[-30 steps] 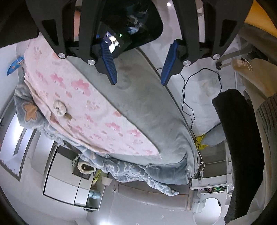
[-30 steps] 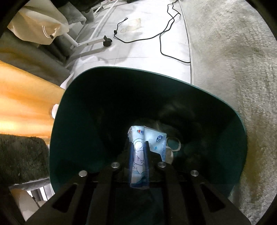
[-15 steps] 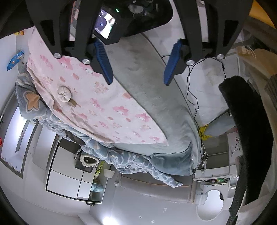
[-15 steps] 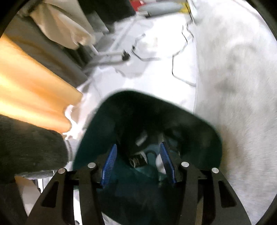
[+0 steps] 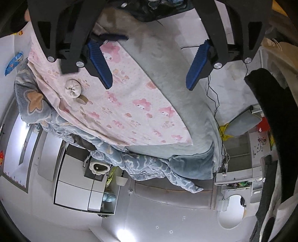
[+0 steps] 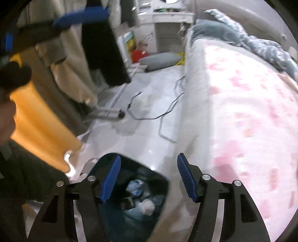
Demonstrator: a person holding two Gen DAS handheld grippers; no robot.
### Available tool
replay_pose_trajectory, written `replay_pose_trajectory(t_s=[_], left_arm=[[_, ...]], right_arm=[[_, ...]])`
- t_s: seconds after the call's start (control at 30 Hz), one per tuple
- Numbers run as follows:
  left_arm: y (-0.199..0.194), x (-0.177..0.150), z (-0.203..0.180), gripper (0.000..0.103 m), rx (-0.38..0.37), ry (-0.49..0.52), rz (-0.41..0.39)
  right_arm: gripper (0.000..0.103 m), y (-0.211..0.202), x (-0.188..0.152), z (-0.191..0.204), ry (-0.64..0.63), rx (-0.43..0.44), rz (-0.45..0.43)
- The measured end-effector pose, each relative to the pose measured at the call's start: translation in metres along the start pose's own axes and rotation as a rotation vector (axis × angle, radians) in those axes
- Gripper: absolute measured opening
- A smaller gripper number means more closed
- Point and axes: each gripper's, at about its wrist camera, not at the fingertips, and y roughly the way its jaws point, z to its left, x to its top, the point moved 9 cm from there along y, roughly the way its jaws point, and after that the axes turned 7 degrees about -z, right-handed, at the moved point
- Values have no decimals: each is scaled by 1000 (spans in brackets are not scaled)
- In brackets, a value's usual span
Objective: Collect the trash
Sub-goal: 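Move the right tool to the bed and grasp the white sock ball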
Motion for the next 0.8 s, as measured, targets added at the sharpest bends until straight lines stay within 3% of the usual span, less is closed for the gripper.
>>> replay_pose_trajectory(t_s=[0.33,0.8], left_arm=[[35,3,-33,85,-31,29,14],[84,-1,-72,85,-83,40,50]], right_arm=[[71,-42,19,-83,39,-149,-93],[72,-81,10,-197,33,-390,-112]])
